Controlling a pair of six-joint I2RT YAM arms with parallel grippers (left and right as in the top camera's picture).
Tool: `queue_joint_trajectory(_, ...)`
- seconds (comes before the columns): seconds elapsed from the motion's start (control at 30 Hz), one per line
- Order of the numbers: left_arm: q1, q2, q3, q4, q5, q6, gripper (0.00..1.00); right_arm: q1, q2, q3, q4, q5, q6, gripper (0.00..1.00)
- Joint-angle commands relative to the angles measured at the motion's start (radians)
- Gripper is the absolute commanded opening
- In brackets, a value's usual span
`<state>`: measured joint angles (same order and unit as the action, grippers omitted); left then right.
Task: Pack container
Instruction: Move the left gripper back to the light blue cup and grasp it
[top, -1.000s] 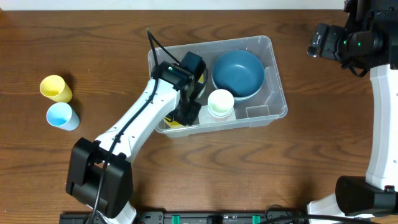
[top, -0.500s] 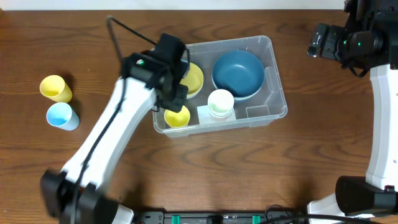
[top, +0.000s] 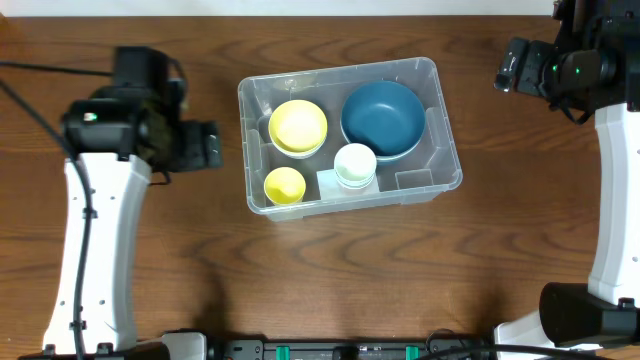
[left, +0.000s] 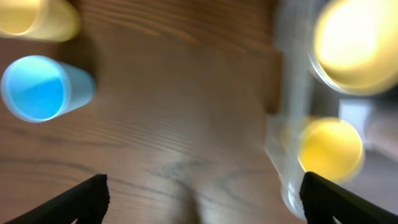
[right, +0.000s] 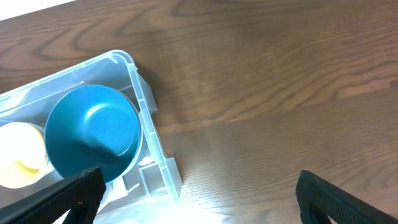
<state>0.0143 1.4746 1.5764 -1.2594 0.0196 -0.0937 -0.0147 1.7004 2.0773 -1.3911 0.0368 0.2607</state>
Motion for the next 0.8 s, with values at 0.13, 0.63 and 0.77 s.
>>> queue_joint_trajectory(0.13, 0.249, 0.090, -0.015, 0.104, -0.013, -0.046, 0.98, -0.005, -0.007, 0.000, -0.001, 0.000, 0.015, 0.99)
queue_joint_trajectory(0.63, 0.414, 0.433, -0.015, 0.223, -0.013, 0.004, 0.98, -0.005, -0.007, 0.000, -0.001, 0.000, 0.015, 0.99)
queue_joint_trajectory(0.77, 0.414, 0.514, -0.015, 0.227, -0.013, 0.007, 0.99, -0.005, -0.007, 0.000, -0.001, 0.000, 0.015, 0.99)
